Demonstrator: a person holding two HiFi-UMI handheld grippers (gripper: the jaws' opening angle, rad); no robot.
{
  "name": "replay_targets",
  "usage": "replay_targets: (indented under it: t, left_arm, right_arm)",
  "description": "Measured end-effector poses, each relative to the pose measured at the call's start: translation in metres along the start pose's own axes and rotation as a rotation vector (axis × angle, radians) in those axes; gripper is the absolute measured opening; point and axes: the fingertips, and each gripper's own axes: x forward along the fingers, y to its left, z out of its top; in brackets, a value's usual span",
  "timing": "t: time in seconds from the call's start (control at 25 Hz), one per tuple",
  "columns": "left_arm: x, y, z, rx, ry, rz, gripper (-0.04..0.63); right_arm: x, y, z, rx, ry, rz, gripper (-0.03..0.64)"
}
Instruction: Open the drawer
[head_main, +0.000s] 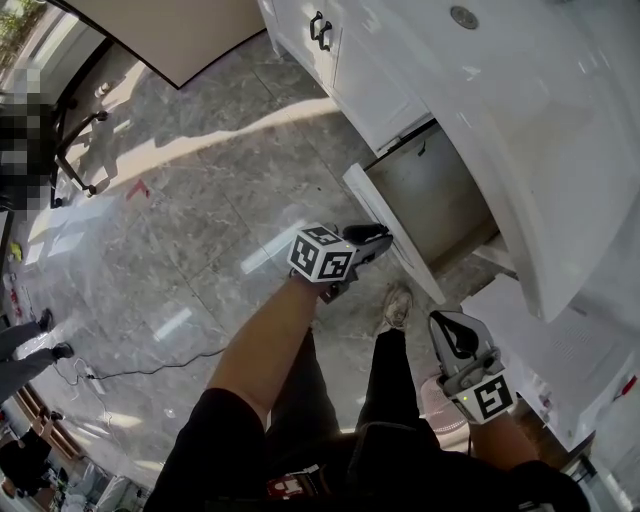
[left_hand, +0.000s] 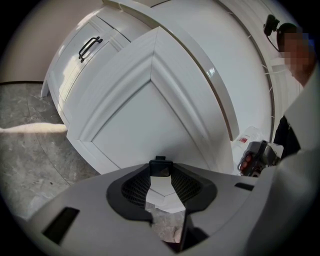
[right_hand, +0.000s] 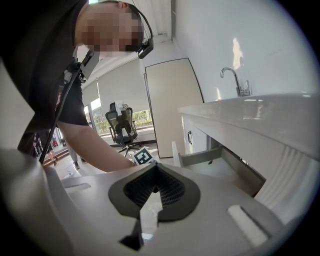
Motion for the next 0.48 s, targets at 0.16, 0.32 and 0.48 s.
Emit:
replay_targets:
  t: [0.16, 0.32, 0.48]
  left_arm:
    - [-0.008, -0.001, -0.006, -0.004, -0.001, -0.002, 0.129]
    - [-0.022, 0.0, -0.013, -0.009, -0.008, -0.007, 0.129]
    - [-0.03, -0.001, -0.02, -0.02, -0.026, -0.009, 0.129]
  right_arm:
    - [0.003, 0.006, -0.001, 0.003, 0.024, 0.0, -0.002]
    - [0.011, 0.014, 0.009, -0.028, -0.015, 0.027, -0.002]
    - [0.014, 0.018, 0.009, -0.034, -0.017, 0.031, -0.002]
